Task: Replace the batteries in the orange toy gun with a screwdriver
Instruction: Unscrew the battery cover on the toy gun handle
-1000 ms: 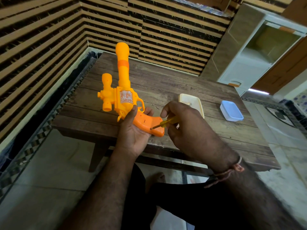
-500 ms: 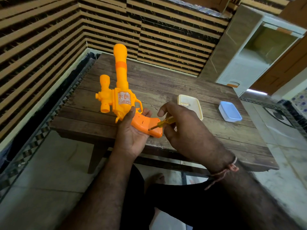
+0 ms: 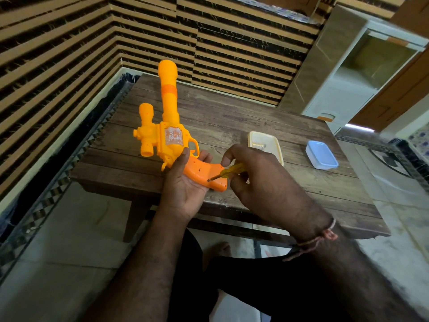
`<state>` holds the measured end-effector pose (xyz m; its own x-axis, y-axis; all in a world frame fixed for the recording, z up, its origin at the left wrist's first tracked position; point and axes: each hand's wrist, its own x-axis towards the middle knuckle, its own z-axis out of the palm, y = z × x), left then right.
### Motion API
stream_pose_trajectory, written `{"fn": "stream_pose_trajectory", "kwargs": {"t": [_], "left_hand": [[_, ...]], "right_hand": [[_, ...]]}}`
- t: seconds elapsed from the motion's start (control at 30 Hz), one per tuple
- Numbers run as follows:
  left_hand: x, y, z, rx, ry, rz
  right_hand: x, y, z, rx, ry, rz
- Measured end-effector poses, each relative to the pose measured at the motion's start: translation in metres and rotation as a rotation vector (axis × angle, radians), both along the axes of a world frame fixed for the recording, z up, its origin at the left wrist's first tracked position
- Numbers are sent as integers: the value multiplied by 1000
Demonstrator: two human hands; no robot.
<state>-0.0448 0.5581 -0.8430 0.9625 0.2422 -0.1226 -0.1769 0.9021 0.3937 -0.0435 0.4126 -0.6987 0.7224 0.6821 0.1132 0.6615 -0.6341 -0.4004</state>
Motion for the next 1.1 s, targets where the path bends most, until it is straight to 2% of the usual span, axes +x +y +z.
{"fn": "stream_pose_trajectory", "kwargs": {"t": [0.27, 0.5, 0.83, 1.1], "left_hand": [[-1, 1, 0, 26, 65, 3], [0, 0, -3, 18, 18, -17], [-1, 1, -1, -25, 10, -42], [-4, -1, 8, -22, 52, 4]], "right_hand": [[-2, 2, -2, 6, -18, 2], [1, 4, 1, 62, -22, 4], [-2, 5, 0, -1, -83, -40], [7, -2, 6, -45, 38, -30]]}}
